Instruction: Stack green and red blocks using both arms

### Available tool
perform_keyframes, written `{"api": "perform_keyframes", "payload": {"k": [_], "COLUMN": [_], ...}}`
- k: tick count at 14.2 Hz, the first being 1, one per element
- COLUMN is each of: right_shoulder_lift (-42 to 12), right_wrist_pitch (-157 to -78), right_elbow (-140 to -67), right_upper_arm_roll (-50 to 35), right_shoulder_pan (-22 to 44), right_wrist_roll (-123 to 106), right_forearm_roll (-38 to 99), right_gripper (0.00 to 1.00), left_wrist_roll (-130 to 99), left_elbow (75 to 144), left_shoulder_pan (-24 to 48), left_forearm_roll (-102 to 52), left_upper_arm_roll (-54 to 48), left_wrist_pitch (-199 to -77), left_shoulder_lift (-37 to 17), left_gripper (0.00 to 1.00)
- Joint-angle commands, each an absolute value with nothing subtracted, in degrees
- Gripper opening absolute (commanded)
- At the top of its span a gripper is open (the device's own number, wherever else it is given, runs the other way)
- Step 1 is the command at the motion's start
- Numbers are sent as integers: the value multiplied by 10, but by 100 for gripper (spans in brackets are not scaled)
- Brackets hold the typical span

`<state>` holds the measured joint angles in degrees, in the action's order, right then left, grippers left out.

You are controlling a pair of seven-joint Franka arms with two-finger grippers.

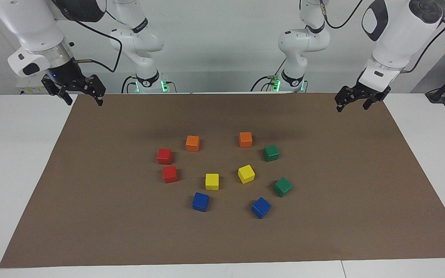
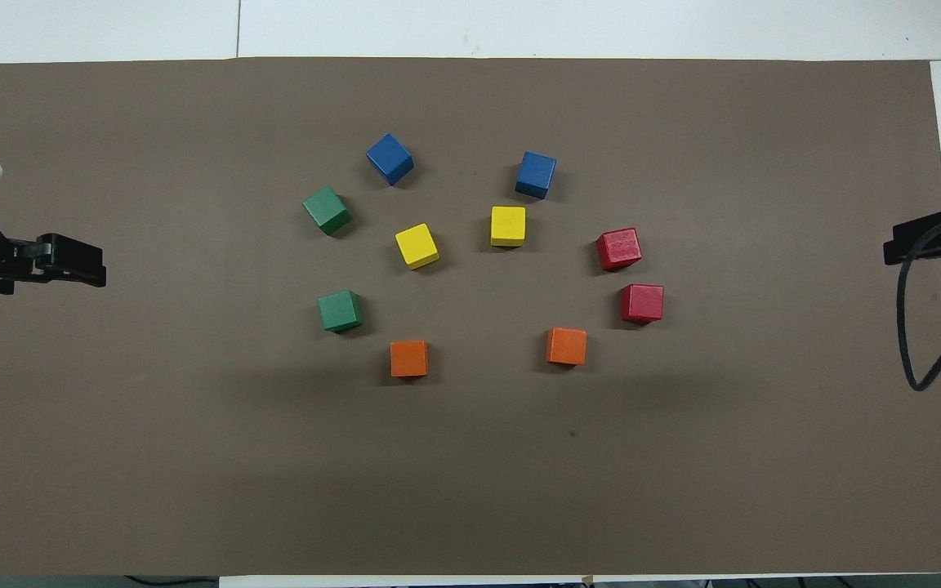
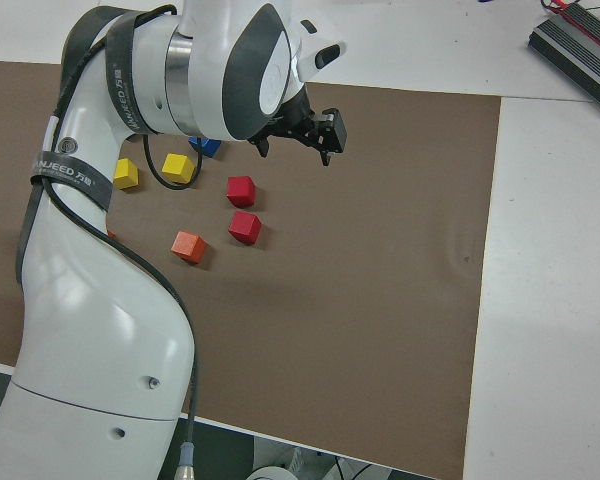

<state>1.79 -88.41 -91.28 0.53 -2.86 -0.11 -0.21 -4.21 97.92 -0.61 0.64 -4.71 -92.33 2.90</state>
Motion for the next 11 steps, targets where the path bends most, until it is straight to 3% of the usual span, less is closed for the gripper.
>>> {"api": "perform_keyframes", "payload": {"k": [1,4,11], "right_shoulder_lift": [34,36,37], "right_wrist_pitch": [-896,-901,-1039], "right_elbow": [-939,-951,-1067], "right_upper_arm_roll": [3,-3,-3], "right_shoulder_pan": [-33,-19,46], "right_wrist_roll": [4,39,69], "right_forearm_roll": [4,4,4], "right_gripper": [100,100,100], "left_wrist_roll": [-37,-36,-36], "left_elbow": [992,991,991], "left_shoulder_pan": [-12,-12,-12], "left_forearm_roll": [0,0,0], "left_upper_arm_roll": [-48,-48,-47], "left_wrist_pitch": [-926,-926,-923], "left_shoulder_lift": [40,40,46], "left_gripper": [100,100,100]}}
